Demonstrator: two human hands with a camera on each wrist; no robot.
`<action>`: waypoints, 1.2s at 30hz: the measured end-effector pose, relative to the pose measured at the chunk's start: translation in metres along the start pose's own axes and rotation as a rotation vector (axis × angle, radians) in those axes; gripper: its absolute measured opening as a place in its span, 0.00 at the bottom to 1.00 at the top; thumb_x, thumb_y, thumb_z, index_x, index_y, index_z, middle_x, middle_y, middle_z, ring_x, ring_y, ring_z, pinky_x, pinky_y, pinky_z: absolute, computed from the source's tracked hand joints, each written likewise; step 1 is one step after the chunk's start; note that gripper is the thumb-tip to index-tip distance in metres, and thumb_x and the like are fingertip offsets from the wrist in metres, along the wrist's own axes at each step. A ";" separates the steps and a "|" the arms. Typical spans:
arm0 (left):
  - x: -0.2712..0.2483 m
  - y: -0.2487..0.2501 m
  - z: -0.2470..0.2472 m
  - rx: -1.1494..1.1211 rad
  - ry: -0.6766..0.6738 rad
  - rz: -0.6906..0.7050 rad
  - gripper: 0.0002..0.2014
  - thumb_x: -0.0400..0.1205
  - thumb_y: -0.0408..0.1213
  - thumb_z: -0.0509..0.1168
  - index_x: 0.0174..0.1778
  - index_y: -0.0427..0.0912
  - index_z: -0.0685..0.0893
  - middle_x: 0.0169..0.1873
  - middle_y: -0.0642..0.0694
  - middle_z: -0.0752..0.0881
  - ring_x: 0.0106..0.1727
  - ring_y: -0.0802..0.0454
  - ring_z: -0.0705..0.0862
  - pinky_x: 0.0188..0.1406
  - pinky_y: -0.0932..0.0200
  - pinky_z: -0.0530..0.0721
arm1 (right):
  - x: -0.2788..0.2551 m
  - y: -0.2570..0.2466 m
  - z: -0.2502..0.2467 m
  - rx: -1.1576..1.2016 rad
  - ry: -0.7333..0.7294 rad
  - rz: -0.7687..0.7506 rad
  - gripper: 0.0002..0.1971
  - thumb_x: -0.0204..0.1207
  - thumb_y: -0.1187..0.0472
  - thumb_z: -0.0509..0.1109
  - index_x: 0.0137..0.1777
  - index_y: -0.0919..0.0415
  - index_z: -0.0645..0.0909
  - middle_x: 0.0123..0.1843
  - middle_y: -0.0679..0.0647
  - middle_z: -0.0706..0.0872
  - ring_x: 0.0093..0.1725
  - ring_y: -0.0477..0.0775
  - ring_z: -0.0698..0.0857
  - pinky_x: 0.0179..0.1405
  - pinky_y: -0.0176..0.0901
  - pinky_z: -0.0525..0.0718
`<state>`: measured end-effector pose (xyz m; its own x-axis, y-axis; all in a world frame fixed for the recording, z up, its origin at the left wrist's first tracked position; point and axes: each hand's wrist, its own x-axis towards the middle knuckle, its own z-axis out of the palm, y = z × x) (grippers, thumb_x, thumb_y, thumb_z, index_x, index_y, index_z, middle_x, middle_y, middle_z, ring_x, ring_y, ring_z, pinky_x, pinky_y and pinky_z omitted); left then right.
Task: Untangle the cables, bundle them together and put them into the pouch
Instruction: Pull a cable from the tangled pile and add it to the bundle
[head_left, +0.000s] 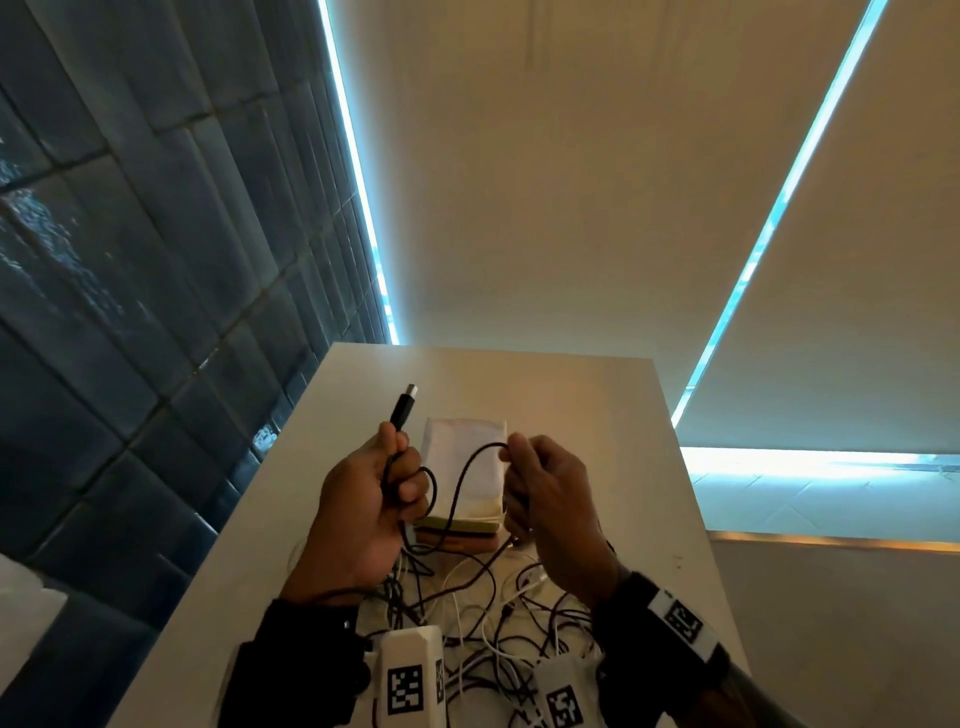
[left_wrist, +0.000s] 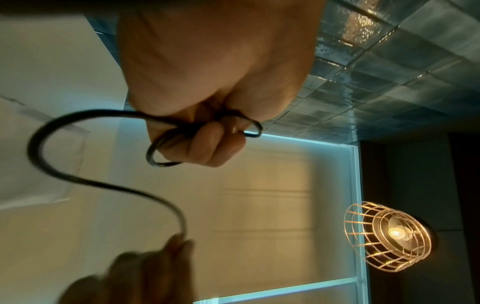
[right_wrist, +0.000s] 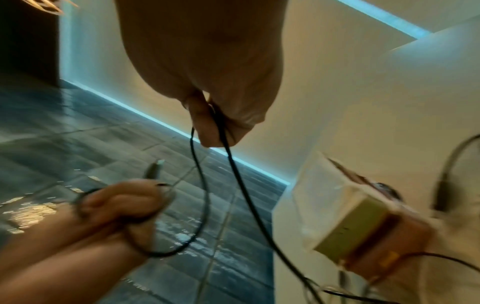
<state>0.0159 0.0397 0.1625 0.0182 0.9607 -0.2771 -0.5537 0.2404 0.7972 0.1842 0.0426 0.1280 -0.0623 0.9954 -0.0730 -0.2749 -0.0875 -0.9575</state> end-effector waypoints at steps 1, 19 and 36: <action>0.000 -0.004 0.004 0.043 0.023 0.004 0.16 0.88 0.44 0.51 0.35 0.44 0.70 0.19 0.53 0.64 0.17 0.57 0.67 0.14 0.68 0.64 | -0.004 -0.008 0.008 -0.007 -0.028 -0.025 0.13 0.86 0.56 0.59 0.47 0.64 0.78 0.25 0.50 0.69 0.20 0.48 0.63 0.19 0.40 0.63; -0.006 -0.005 0.005 -0.219 -0.017 0.049 0.15 0.86 0.45 0.52 0.36 0.43 0.73 0.18 0.53 0.65 0.18 0.58 0.65 0.17 0.65 0.64 | -0.023 0.048 -0.009 -0.499 -0.373 -0.225 0.14 0.84 0.55 0.64 0.39 0.62 0.82 0.27 0.41 0.78 0.27 0.38 0.75 0.29 0.29 0.72; -0.015 0.015 -0.005 -0.125 0.022 0.170 0.13 0.82 0.46 0.56 0.34 0.45 0.71 0.17 0.54 0.64 0.15 0.60 0.60 0.19 0.63 0.54 | -0.010 0.107 -0.030 -0.599 -0.334 -0.123 0.15 0.87 0.61 0.58 0.37 0.51 0.76 0.29 0.36 0.80 0.30 0.37 0.75 0.31 0.25 0.71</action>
<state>0.0033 0.0285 0.1758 -0.1017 0.9823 -0.1574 -0.6464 0.0550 0.7611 0.1844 0.0244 0.0182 -0.3827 0.9228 0.0439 0.2713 0.1577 -0.9495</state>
